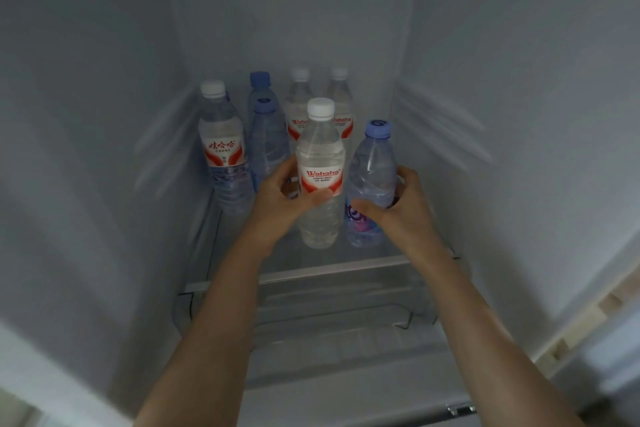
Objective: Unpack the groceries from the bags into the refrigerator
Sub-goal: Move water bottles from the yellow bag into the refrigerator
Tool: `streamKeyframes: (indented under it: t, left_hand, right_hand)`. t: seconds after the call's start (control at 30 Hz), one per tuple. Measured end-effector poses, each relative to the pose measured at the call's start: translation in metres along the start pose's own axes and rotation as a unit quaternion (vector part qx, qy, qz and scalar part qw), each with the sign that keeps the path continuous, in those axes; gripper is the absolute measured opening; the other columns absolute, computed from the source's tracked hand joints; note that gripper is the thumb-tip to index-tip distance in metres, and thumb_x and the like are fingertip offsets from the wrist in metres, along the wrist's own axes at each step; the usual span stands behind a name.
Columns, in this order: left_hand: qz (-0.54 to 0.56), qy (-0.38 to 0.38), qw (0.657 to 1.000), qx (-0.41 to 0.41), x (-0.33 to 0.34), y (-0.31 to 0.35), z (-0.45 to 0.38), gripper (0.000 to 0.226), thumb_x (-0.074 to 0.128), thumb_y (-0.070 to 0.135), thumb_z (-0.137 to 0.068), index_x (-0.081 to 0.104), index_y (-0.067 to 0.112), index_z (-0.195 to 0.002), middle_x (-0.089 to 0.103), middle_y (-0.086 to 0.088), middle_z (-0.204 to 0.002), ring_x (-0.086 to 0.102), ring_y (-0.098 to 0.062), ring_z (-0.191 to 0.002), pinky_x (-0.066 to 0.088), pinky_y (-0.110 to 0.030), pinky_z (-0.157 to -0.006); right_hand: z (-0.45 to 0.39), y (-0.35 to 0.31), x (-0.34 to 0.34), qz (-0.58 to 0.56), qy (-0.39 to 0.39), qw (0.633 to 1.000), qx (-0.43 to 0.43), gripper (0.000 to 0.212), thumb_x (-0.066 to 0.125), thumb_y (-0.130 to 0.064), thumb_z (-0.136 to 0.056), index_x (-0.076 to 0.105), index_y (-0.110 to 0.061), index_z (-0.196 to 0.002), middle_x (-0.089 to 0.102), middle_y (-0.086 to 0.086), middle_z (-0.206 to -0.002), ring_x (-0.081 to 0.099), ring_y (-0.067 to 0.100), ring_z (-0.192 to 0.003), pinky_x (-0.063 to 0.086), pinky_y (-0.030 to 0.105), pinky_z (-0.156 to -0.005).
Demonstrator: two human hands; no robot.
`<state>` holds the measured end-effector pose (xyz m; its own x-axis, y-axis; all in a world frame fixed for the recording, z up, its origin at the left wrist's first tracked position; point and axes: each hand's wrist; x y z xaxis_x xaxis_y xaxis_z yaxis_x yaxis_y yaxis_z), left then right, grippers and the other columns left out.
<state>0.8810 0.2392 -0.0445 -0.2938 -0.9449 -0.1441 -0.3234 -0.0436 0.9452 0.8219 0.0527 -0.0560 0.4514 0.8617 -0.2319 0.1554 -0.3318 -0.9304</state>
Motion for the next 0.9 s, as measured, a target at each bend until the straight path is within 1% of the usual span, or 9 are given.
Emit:
streamKeyframes:
  t: [0.07,0.13,0.27,0.33,0.4,0.6,0.7,0.77,0.9]
  left_hand:
    - [-0.015,0.028,0.999,0.006,0.004,-0.004,0.005,0.058,0.080,0.023,-0.077,0.053,0.035,-0.127,0.063,0.021,-0.119,0.059,0.006,-0.109,0.047,-0.023,-0.095]
    - [-0.038,0.094,0.994,0.029,0.014,-0.011,0.014,0.067,0.080,0.026,-0.076,0.051,0.029,-0.135,0.061,0.015,-0.127,0.057,0.001,-0.114,0.047,-0.027,-0.099]
    - [-0.185,0.237,0.949,0.093,0.047,-0.032,0.040,0.090,0.087,0.027,-0.066,0.039,0.024,-0.142,0.051,0.000,-0.134,0.052,-0.021,-0.122,0.047,-0.045,-0.100]
    - [-0.229,0.249,0.937,0.090,0.060,-0.040,0.042,0.104,0.090,0.025,-0.062,0.029,0.024,-0.146,0.046,-0.006,-0.138,0.048,-0.026,-0.127,0.047,-0.048,-0.101]
    - [-0.224,0.245,0.940,0.075,0.063,-0.043,0.038,0.110,0.091,0.019,-0.061,0.024,0.025,-0.148,0.043,-0.007,-0.143,0.045,-0.025,-0.131,0.045,-0.045,-0.104]
    - [-0.203,0.221,0.952,0.054,0.061,-0.047,0.006,0.106,0.084,0.000,-0.067,0.022,0.019,-0.151,0.038,-0.007,-0.147,0.035,-0.019,-0.135,0.030,-0.031,-0.112]
    - [-0.256,0.225,0.939,0.043,0.058,-0.048,-0.014,0.104,0.084,0.006,-0.070,0.021,0.017,-0.151,0.039,-0.010,-0.143,0.042,-0.025,-0.130,0.038,-0.033,-0.104]
    - [-0.332,0.233,0.914,0.026,0.058,-0.046,-0.023,0.101,0.085,0.016,-0.071,0.022,0.017,-0.150,0.041,-0.011,-0.135,0.052,-0.030,-0.118,0.049,-0.042,-0.087]
    - [-0.425,0.252,0.869,0.012,0.062,-0.043,-0.033,0.100,0.086,0.025,-0.070,0.026,0.013,-0.149,0.045,-0.012,-0.126,0.055,-0.032,-0.110,0.053,-0.043,-0.070]
  right_hand:
    - [0.004,0.006,0.000,0.008,0.006,1.000,-0.019,0.059,0.082,-0.019,-0.072,0.043,-0.023,-0.116,0.058,-0.015,-0.101,0.059,-0.013,-0.082,0.046,0.006,-0.066]
    - [0.009,0.015,0.003,0.019,0.019,0.999,-0.028,0.058,0.082,-0.016,-0.072,0.043,-0.025,-0.114,0.056,-0.019,-0.100,0.057,-0.017,-0.083,0.046,0.004,-0.068]
    - [0.020,0.035,0.019,0.061,0.035,0.997,-0.022,0.077,0.084,-0.033,-0.063,0.047,-0.017,-0.128,0.057,0.001,-0.119,0.060,0.008,-0.103,0.052,0.022,-0.084]
    - [0.021,0.039,0.023,0.066,0.047,0.997,-0.018,0.076,0.085,-0.019,-0.067,0.045,-0.015,-0.131,0.055,0.001,-0.121,0.056,0.010,-0.104,0.044,0.005,-0.077]
    - [0.017,0.041,0.022,0.059,0.046,0.997,-0.021,0.074,0.084,-0.010,-0.068,0.045,-0.014,-0.131,0.055,0.000,-0.121,0.056,0.008,-0.103,0.041,0.001,-0.072]
    - [-0.009,0.044,0.028,0.036,0.024,0.999,-0.006,0.069,0.082,-0.006,-0.068,0.046,-0.013,-0.127,0.058,0.005,-0.122,0.059,0.017,-0.109,0.051,0.028,-0.090]
    - [-0.024,0.044,0.034,0.033,0.029,0.999,-0.002,0.067,0.082,-0.005,-0.068,0.048,-0.010,-0.125,0.059,0.006,-0.119,0.060,0.018,-0.106,0.050,0.025,-0.086]
    - [-0.034,0.042,0.038,0.026,0.023,0.999,0.009,0.066,0.084,-0.005,-0.067,0.048,-0.010,-0.123,0.060,0.004,-0.117,0.060,0.017,-0.103,0.050,0.024,-0.084]
    - [-0.055,0.042,0.043,0.029,0.015,0.999,0.020,0.062,0.085,-0.006,-0.066,0.047,-0.014,-0.115,0.060,0.001,-0.112,0.059,0.013,-0.097,0.050,0.025,-0.080]
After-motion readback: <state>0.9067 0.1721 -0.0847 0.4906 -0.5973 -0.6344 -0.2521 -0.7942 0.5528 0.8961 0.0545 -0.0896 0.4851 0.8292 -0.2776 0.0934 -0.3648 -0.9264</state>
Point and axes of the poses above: each hand's wrist, its own z-axis away from the middle knuckle, its own x-axis out of the palm, y = z × x
